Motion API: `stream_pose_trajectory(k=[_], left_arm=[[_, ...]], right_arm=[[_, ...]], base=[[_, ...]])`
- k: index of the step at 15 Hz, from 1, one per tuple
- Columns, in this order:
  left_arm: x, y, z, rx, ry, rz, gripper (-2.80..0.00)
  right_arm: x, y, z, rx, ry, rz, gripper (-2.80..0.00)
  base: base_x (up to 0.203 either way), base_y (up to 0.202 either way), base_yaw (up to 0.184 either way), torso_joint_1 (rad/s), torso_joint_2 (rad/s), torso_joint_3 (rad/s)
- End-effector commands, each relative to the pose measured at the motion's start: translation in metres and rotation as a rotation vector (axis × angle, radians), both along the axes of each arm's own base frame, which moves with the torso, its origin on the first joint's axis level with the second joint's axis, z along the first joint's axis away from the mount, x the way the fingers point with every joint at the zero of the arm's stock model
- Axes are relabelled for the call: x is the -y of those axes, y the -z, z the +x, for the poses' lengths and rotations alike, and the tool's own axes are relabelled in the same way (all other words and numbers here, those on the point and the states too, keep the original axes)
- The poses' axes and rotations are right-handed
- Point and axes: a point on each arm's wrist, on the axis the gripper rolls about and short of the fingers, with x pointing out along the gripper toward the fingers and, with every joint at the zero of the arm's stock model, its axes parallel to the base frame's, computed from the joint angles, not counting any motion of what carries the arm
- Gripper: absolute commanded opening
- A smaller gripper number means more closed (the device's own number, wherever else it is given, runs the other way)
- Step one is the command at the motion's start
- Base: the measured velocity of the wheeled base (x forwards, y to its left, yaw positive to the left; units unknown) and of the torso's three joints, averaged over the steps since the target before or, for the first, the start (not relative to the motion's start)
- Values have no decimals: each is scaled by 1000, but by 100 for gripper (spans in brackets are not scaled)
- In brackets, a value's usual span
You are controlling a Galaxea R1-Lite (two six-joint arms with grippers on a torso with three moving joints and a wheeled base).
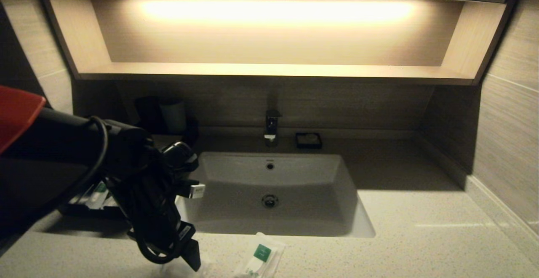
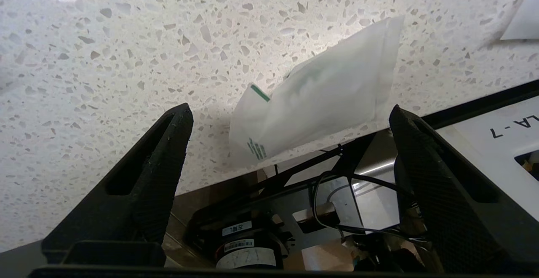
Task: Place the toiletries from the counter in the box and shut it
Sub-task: Pick up the bathroom toiletry
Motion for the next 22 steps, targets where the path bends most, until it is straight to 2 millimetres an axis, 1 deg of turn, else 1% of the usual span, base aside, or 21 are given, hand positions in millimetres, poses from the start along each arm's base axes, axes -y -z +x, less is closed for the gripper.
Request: stream_pose_trajectory(k=[1,6,7,14,17,18,20,21,22], left_arm=[[0,3,1,-11,-1,4,0],[2,10,5,-28,5,16,0],[2,10,5,-28,6,16,-280],[2,10,5,-26,5,15,-280],[1,4,3,-5,0,5,-280],[1,-1,3,9,-4,-2,-280],[-2,-16,-1,57,-15,-23,-280],[-6,-26,-4,91,-29,-37,-280],[-13,-37,-4,132,-63,-53,-280]], right_arm=[[0,0,0,-1,0,0,-280],[0,0,0,-1,0,0,-280],[0,0,0,-1,0,0,-280],[0,0,0,-1,0,0,-280],[0,0,0,-1,0,0,-280],[0,0,0,-1,0,0,-280],[0,0,0,-1,1,0,-280],[0,0,0,-1,0,0,-280],[0,0,0,-1,0,0,-280]], base=[[0,0,0,0,0,0],[0,0,0,0,0,0],[0,0,0,0,0,0],[0,0,0,0,0,0],[0,0,0,0,0,0],[0,0,0,0,0,0],[0,0,0,0,0,0],[0,0,0,0,0,0],[0,0,0,0,0,0]])
